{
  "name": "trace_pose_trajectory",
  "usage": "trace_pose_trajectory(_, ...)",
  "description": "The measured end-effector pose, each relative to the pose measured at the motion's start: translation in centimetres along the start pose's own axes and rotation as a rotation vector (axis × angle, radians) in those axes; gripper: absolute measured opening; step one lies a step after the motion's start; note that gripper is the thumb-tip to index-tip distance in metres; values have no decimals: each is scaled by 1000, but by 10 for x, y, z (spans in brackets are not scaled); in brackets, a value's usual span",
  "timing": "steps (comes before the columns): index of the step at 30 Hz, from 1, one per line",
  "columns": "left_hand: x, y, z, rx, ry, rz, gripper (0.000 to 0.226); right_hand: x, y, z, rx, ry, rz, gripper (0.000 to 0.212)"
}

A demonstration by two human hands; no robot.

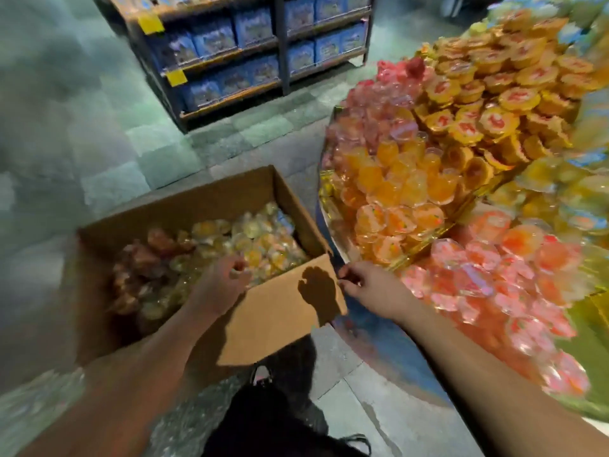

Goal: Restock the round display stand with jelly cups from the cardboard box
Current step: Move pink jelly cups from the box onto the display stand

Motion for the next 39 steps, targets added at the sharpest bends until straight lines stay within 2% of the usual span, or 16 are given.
trace_pose_trajectory(7,-149,79,28,45,321,65,16,-108,-105,-75,-226,80,91,1)
trace_pose_trajectory(9,-194,92,30,28,394,30,19,-135,-137,-96,-280,65,89,6)
trace_pose_trajectory(12,-247,107,28,-4,472,-34,13,-167,-185,-133,-366,67,145,25)
trace_pose_trajectory(16,-293,118,6,-33,580,-12,34,-200,-232,-184,-414,37,225,31)
trace_pose_trajectory(19,-312,117,-17,-2,759,189,40,-224,-251,-229,-381,17,249,30)
trace_pose_trajectory(23,-334,94,-46,67,1006,687,46,-256,-270,-294,-365,-44,214,36)
trace_pose_trajectory(28,-365,67,-69,148,1179,896,77,-277,-297,-354,-285,-206,35,59)
trace_pose_trajectory(30,-365,64,-74,190,1199,894,78,-283,-303,-373,-240,-235,-46,68)
trace_pose_trajectory(32,-367,55,-82,243,1175,889,68,-291,-305,-391,-206,-210,-50,74)
trace_pose_trajectory(35,-363,48,-87,307,1211,882,57,-306,-313,-411,-218,-62,185,73)
trace_pose_trajectory(36,-364,50,-85,383,1253,940,56,-309,-317,-416,-237,-12,273,72)
trace_pose_trajectory(37,-365,51,-85,342,1212,832,55,-311,-322,-421,-256,23,355,72)
trace_pose_trajectory(38,-361,53,-86,215,1150,503,54,-311,-325,-426,-262,39,428,73)
trace_pose_trajectory(39,-366,53,-92,198,1096,400,54,-310,-327,-430,-254,41,478,74)
Point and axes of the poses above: each hand's wrist, its own z-axis away from the middle knuckle, its own y-axis out of the back of the hand, x = y × z, the point moved 4 cm from there along -z, towards the middle knuckle
